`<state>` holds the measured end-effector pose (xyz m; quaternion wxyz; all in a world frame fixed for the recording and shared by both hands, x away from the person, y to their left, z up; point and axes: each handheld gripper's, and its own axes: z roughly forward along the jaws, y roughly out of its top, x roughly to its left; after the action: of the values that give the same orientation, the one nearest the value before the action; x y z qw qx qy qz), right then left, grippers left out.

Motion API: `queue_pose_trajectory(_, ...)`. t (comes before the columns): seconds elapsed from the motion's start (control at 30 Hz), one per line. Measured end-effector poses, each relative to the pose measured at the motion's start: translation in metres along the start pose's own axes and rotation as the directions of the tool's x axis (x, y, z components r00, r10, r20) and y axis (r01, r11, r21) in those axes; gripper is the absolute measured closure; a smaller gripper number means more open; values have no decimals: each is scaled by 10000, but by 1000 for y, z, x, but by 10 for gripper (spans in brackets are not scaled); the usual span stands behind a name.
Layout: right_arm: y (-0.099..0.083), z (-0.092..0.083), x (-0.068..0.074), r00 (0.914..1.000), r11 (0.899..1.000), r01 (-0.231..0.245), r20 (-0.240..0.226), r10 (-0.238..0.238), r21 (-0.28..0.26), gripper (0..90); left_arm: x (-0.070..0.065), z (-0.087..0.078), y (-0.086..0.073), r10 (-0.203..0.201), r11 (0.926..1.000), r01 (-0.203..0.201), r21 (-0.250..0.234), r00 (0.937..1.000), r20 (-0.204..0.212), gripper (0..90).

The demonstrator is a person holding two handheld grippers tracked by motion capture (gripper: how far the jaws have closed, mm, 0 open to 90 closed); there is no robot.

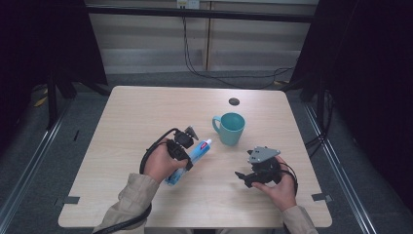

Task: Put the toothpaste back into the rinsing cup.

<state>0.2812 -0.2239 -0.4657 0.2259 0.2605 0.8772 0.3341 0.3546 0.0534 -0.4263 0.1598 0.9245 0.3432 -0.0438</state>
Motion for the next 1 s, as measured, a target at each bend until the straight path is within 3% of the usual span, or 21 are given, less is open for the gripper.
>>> queue_pose_trajectory(0.27,15,-1,0,9981,9980,621,-19,-621,-149,139,-9,-1,11,295,9996,-295,9,9990,328,730)
queue_pose_trajectory(0.5,26,-2,1,9910,9906,1335,-34,-1336,-311,139,-15,-1,17,456,9990,-456,-23,9971,612,730)
queue_pose_trajectory(0.53,27,-1,2,9888,9884,1486,-95,-1490,-327,139,-17,0,18,648,9979,-652,45,9962,578,731)
queue_pose_trajectory(0.7,30,2,4,9854,9851,1696,-110,-1700,-283,139,-20,2,21,589,9983,-587,-54,9953,769,731)
queue_pose_trajectory(0.8,34,3,5,9808,9802,1945,-87,-1949,-373,139,-23,1,25,706,9975,-706,-38,9932,927,731)
queue_pose_trajectory(1.0,36,3,5,9793,9791,2013,-147,-2018,-301,138,-27,1,28,944,9954,-956,67,9902,1029,731)
